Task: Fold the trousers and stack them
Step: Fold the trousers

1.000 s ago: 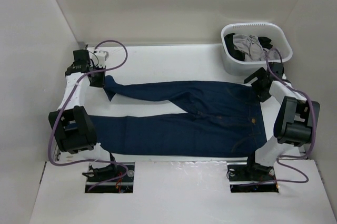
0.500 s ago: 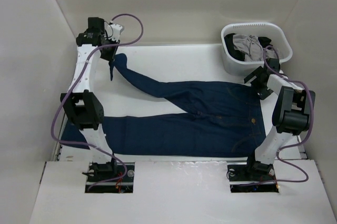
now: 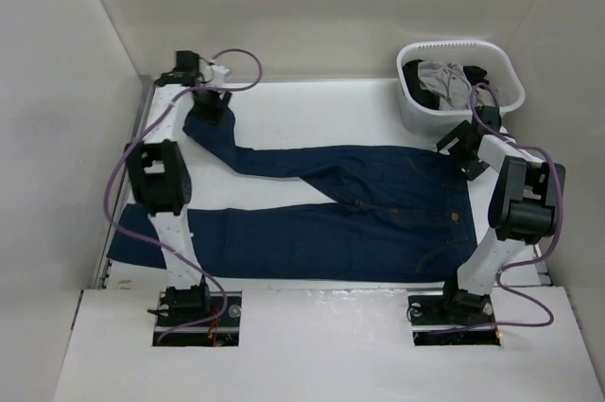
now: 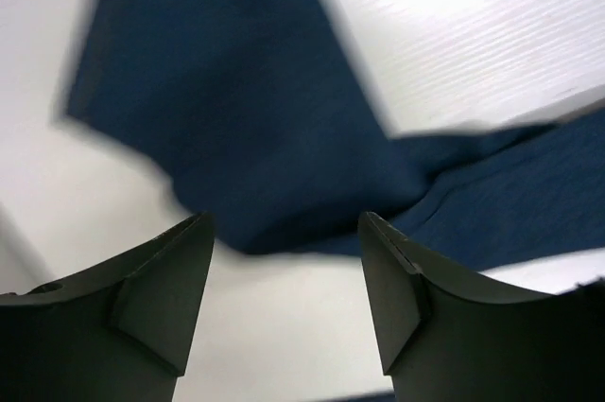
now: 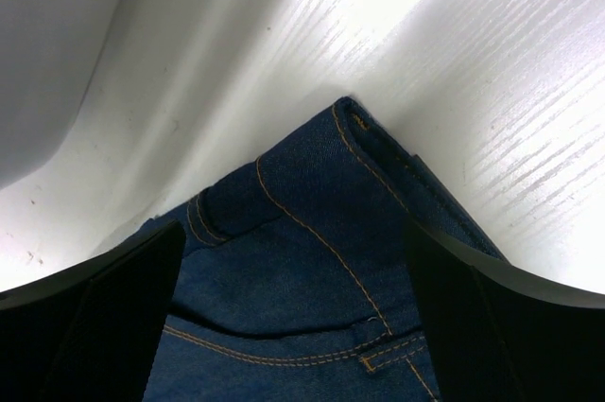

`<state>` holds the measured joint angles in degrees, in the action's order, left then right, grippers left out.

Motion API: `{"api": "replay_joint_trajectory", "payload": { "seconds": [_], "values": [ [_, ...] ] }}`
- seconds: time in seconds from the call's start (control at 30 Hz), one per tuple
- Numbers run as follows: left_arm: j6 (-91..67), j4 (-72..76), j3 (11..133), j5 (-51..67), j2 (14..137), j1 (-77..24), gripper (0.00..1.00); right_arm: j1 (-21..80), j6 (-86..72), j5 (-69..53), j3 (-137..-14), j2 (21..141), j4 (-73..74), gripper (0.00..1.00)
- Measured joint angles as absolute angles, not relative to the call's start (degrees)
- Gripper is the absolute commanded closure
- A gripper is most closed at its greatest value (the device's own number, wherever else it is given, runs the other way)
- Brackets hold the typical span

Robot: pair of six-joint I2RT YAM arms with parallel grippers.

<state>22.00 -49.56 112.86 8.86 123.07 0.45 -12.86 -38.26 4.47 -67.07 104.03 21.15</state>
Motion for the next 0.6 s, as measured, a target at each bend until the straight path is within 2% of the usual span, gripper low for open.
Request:
{"api": "replay_joint_trajectory", "payload": {
  "seconds": [0.13, 0.27, 0.4, 0.6],
  "values": [
    [25.3, -44.2, 103.9, 8.2, 108.4, 10.6, 0.37, -12.5, -38.3, 4.5, -65.1, 102.6, 20.7, 0.00],
    [24.0, -39.3, 105.1, 7.1, 105.6, 19.8, 0.37, -11.7, -38.0, 4.7, -64.7, 102.4, 20.4, 0.00],
    [18.5, -36.2, 109.2, 9.0, 115.3, 20.4, 0.36, -11.1, -37.7, 5.3, -64.7, 102.4, 20.4, 0.00],
    [10.2, -34.6, 120.4, 9.2, 136.9, 16.8, 0.33, -11.1, -37.7, 5.8, -64.7, 102.3, 20.4, 0.00]
  ]
}}
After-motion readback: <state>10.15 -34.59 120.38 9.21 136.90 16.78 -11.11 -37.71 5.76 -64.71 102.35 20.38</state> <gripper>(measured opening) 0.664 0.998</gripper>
